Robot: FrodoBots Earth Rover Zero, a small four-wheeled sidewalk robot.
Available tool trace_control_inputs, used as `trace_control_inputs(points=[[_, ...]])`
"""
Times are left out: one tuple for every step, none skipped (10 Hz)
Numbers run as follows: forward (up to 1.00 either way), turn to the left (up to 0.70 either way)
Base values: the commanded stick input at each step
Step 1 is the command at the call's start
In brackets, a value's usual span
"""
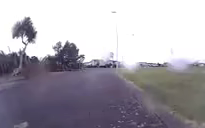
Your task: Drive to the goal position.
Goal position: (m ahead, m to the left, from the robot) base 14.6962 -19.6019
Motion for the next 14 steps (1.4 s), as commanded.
trace_control_inputs(points=[[1.00, 0.00], [1.00, 0.00], [1.00, 0.00], [1.00, 0.00], [1.00, 0.00], [1.00, 0.00], [1.00, 0.00], [1.00, 0.00], [1.00, 0.00], [1.00, 0.00], [1.00, 0.00], [1.00, 0.00], [1.00, 0.00], [1.00, 0.00]])
